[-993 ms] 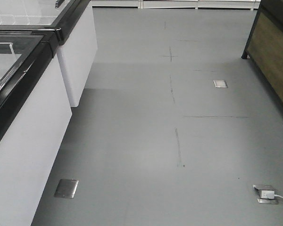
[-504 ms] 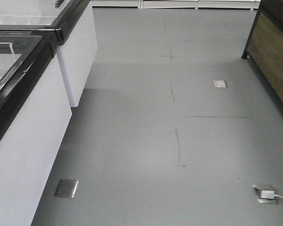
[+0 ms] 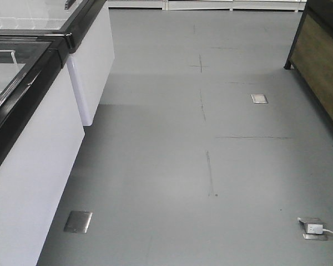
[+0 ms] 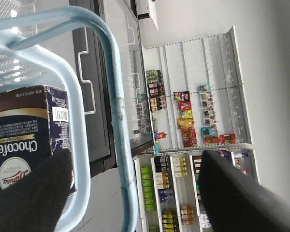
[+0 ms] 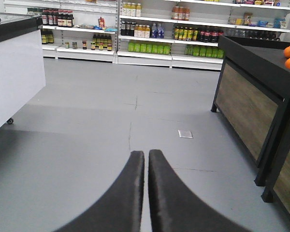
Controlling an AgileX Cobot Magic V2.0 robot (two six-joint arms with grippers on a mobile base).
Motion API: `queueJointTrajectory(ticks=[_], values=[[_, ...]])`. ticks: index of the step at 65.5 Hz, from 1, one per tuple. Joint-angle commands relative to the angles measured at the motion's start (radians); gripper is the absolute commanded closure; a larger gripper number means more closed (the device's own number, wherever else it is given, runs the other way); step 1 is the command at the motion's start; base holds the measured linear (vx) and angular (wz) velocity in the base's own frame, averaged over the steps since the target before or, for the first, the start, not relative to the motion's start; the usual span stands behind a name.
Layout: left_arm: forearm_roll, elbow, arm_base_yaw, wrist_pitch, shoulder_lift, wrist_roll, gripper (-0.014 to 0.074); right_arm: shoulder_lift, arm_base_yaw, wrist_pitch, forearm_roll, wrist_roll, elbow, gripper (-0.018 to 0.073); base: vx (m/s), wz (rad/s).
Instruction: Left arm holds basket, right arm returns cookies
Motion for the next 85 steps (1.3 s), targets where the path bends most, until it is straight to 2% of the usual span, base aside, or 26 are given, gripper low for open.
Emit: queueJointTrajectory(ticks=[1,16,40,85], values=[[-0.060,-0.029,0.001,0.010,-0.017,0.010,0.0083,-0.013,-0.007,-0.077,-0.003,-0.005,0.017,0.0565,0.00,0.00],[-0.060,-0.045,0.001,0.035,0.038,0.007,0.0083,-0.013,-0.007,-0.077,-0.003,-0.005,0.017,0.0565,0.00,0.00],[-0.059,-0.179,0.000,0.036,0.109,0.010,0.0083,-0.013,-0.007,-0.077,-0.003,-0.005,0.017,0.0565,0.00,0.00],[-0.059,-0.187,-0.009,0.025,0.200,0.011,0.0097,-0.013,-0.007,-0.074,-0.003,-0.005,0.017,0.0565,0.00,0.00]])
